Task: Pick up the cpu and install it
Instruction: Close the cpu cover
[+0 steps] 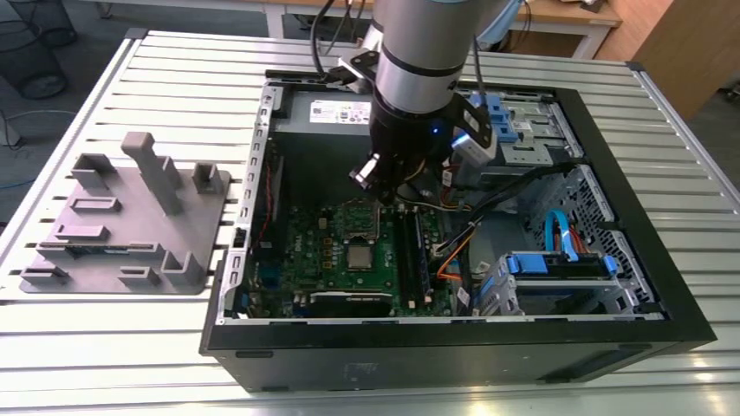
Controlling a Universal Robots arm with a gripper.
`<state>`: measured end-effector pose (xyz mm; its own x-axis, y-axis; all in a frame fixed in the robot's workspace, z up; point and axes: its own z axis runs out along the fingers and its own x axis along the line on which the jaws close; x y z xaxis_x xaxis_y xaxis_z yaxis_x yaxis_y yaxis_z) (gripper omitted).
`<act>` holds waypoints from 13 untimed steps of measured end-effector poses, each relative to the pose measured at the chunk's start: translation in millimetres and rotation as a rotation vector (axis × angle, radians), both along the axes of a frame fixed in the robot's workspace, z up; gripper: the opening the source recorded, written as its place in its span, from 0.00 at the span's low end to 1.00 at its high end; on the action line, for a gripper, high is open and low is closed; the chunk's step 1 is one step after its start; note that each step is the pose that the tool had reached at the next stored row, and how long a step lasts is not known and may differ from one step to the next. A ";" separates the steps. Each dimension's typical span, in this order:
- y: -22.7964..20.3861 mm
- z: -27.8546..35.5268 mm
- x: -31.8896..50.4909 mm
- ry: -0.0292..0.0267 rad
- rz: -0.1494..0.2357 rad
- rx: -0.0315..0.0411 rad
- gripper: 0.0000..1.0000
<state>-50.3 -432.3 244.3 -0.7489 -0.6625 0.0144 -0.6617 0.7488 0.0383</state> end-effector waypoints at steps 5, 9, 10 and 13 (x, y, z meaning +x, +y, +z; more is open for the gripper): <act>-7.6 0.7 0.0 0.0000 0.002 0.0000 0.11; -14.3 1.2 0.0 0.0000 0.003 0.0000 0.11; -16.0 1.2 0.0 0.0000 0.003 0.0000 0.11; -21.2 1.3 0.0 0.0000 0.004 0.0000 0.11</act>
<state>-50.3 -453.5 245.6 -0.7464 -0.6653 0.0144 -0.6645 0.7463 0.0382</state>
